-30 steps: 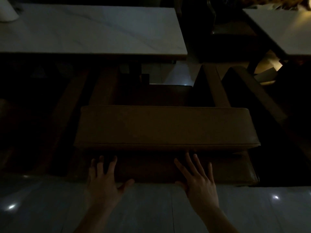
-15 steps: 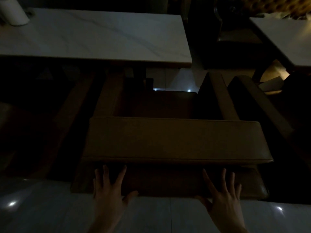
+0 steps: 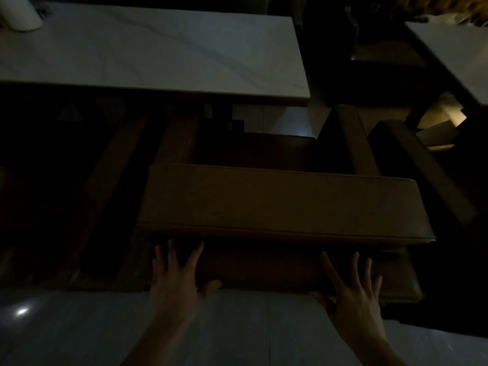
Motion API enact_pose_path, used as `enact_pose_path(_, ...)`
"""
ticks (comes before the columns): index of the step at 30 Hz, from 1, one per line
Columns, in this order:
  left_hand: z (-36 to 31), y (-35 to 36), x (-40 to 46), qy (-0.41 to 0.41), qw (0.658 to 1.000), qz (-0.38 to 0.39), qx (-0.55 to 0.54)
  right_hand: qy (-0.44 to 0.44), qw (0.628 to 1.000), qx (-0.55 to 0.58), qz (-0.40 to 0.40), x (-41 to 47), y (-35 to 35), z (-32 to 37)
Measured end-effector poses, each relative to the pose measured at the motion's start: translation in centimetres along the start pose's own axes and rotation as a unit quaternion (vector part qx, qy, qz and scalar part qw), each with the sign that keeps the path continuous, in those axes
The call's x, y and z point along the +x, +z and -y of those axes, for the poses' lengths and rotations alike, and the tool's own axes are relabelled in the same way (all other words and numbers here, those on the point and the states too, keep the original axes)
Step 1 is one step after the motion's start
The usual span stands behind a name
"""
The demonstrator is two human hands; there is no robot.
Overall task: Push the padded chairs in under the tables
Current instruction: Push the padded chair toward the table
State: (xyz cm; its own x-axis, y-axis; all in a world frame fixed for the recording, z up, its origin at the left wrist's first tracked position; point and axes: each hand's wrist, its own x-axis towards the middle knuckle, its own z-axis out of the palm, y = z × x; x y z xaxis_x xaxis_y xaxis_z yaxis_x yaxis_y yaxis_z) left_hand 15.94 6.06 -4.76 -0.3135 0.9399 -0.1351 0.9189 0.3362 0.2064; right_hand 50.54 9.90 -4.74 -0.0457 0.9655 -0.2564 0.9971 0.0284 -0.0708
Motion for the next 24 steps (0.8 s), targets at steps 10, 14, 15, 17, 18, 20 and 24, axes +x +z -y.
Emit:
enact_pose_path(10,-0.4,-0.8,-0.7,-0.022,0.999,0.049,-0.002,0.003,1.000,-0.013,-0.001,-0.5,-0.3,0.0)
enact_pose_path(14,-0.2,-0.8,-1.1,-0.014,0.999,0.043,0.012,0.000,1.000,-0.013,-0.004,-1.0,-0.4,-0.1)
enact_pose_path(15,-0.1,-0.7,-1.2,-0.013,0.999,0.044,0.017,0.000,1.000,-0.013,-0.001,-1.2,-0.5,-0.1)
enact_pose_path(17,0.0,-0.6,-1.5,-0.013,0.999,0.042,0.016,0.003,1.000,-0.012,0.004,-1.6,-0.4,-0.2)
enact_pose_path(18,0.0,-0.5,-1.7,-0.017,0.999,0.048,0.015,0.002,1.000,-0.010,0.002,-1.8,-0.3,-0.3)
enact_pose_path(20,-0.1,-0.4,-2.0,-0.019,0.998,0.065,0.019,-0.002,1.000,-0.008,0.001,-2.1,-0.2,-0.5)
enact_pose_path(24,-0.3,-0.6,-2.2,-0.019,0.997,0.074,0.011,-0.003,1.000,-0.019,0.017,-2.3,-0.2,-0.4)
